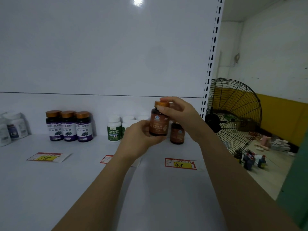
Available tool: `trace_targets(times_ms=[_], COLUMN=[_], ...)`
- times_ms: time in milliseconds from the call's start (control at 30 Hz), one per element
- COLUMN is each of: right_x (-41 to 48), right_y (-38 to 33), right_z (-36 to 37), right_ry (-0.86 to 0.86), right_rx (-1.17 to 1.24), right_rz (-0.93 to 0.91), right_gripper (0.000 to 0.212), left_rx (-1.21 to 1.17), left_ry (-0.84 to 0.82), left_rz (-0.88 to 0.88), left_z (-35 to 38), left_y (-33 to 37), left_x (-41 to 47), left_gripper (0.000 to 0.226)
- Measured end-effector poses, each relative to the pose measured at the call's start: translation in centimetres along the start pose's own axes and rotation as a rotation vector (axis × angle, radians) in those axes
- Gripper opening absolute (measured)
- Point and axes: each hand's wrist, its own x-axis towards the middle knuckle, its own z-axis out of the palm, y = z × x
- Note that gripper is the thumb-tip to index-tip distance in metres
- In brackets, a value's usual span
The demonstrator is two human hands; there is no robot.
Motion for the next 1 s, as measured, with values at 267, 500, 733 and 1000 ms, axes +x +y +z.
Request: trace_targets(times_ms=[267,500,733,1000], right_x=[1.3,4.2,4.9,3.6], right_y=[-0.2,2.2,5.0,7.0], right_z=[-0.4,0.9,1.4,1.9], right_ry=[0.160,0.129,0.138,0.298], right_rx=[-0.488,-0.765,-0.916,-1.282], right_rz=[0.024,-0.037,-0.114,-0.360], right_gripper=[0.032,0.027,0.023,0.032], left_rx=[0.216,0.589,0.783,0.817], left_ry=[-0.120,-0.459,-0.595,-0.601], left_rz=[-0.043,-0.041,-0.026,-0.030], left_z=[1.5,3.4,3.7,4.4], left_y=[-0.9,-1.7,-2.4,-3.8], left_x=[0.8,0.3,-0.3,-0.1], left_gripper=[0.047,0.044,0.052,0.059])
